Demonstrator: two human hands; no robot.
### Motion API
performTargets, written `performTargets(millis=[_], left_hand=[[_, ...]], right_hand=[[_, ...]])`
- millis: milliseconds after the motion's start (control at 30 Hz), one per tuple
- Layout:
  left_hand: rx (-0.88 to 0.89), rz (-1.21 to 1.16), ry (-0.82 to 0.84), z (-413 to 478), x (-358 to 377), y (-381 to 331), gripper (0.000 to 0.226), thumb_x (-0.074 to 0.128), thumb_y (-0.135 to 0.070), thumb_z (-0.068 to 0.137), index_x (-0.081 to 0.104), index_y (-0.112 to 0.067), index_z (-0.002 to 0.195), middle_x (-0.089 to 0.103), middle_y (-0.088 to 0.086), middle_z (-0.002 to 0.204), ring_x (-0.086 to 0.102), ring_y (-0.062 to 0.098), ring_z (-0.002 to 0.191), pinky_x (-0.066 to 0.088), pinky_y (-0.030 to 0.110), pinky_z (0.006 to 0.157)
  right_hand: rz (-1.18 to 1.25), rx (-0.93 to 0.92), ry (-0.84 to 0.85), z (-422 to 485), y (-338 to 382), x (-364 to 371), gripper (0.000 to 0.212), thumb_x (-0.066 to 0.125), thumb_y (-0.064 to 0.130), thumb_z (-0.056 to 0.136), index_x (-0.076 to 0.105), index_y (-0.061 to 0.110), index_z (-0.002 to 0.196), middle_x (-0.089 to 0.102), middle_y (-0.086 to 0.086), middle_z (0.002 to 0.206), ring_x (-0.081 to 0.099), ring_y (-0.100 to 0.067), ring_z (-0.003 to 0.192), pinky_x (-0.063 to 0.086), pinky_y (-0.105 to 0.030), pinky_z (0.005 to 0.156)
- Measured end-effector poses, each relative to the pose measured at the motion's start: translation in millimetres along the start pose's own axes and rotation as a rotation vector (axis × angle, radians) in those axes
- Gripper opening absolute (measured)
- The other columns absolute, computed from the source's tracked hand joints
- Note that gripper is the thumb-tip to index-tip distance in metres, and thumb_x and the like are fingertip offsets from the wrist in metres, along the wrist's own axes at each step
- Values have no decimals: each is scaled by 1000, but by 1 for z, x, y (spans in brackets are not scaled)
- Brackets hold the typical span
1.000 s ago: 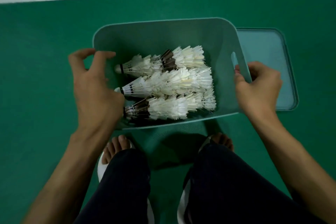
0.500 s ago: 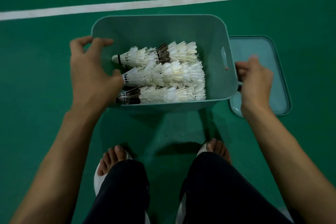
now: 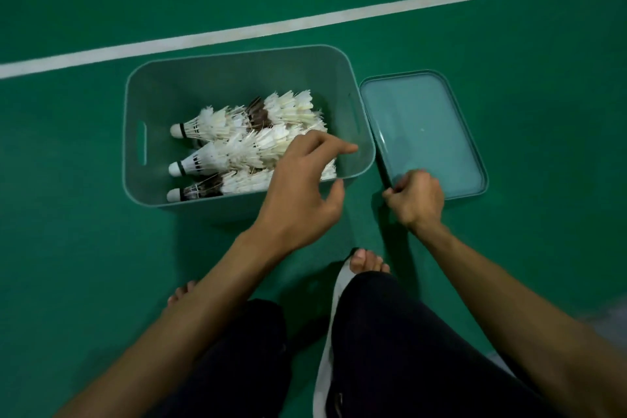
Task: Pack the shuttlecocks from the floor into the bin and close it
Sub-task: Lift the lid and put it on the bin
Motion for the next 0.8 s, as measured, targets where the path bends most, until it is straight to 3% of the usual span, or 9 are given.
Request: performTargets(millis=[167, 333, 433, 533, 633, 700, 767, 800], left_hand=[[-81, -49, 44, -2, -16, 5, 46, 70, -5, 82, 67, -17, 126, 66, -3, 121, 60, 14, 111, 50, 36, 96], [-453, -629, 63, 2, -50, 5, 66, 77, 8, 79, 58, -12, 139, 65, 7, 135, 60, 20, 126, 50, 38, 108], [-505, -637, -44, 6, -82, -6, 80, 74, 11, 82, 44, -18, 151, 53, 8, 149, 52, 22, 135, 50, 33, 104], [-459, -559, -152, 4, -115, -10, 100, 83, 1, 79, 29, -29, 158, 32, 3, 163, 37, 21, 145, 43, 29, 100], [-401, -394, -261, -5, -145, -5, 118, 93, -24, 71, 17, -34, 161, 23, -4, 166, 25, 12, 150, 31, 30, 114], [-406, -384, -350, -12, -161, 2, 118, 94, -32, 66, 20, -30, 159, 32, -3, 162, 34, 5, 145, 31, 30, 118], [-425, -497, -449, -22, -175, 15, 98, 93, -20, 69, 37, -17, 149, 55, 0, 145, 57, 1, 126, 46, 24, 106], [-451, -552, -486, -29, -181, 26, 85, 91, -16, 71, 45, -11, 142, 65, 1, 132, 66, 5, 114, 52, 25, 98]], right_hand=[[208, -201, -522, -16, -3, -81, 16, 63, 5, 67, 54, 3, 80, 57, -19, 85, 55, -37, 82, 38, -41, 74], [446, -275, -790, -51, -1, -185, 20, 55, 7, 68, 53, 3, 87, 67, -12, 92, 61, -28, 83, 48, -41, 80], [548, -320, -712, -65, 14, -236, 12, 55, 9, 78, 53, 9, 89, 59, 6, 81, 57, -19, 77, 52, -43, 76], [600, -352, -658, -56, 33, -272, 18, 52, 21, 79, 54, 10, 94, 56, -2, 85, 53, -20, 75, 53, -43, 72], [624, -377, -643, -51, 67, -297, 32, 52, 31, 77, 55, 10, 101, 59, -16, 93, 55, -26, 75, 53, -42, 71], [811, -515, -542, -52, 109, -301, 25, 48, 14, 70, 59, 9, 92, 63, -13, 88, 53, -12, 72, 45, -30, 64], [940, -606, -403, -57, 160, -290, 34, 43, -3, 60, 56, 23, 77, 62, 17, 71, 50, 2, 62, 37, -21, 55], [958, -602, -317, -54, 178, -281, 39, 42, -7, 57, 55, 27, 73, 61, 21, 63, 49, 4, 57, 35, -19, 52]])
Point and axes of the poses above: each hand's wrist, its own z-axis towards the middle knuckle, its own x-axis out of the palm, y = z × x, the point moved 4 cm from there along z, towards the middle knuckle
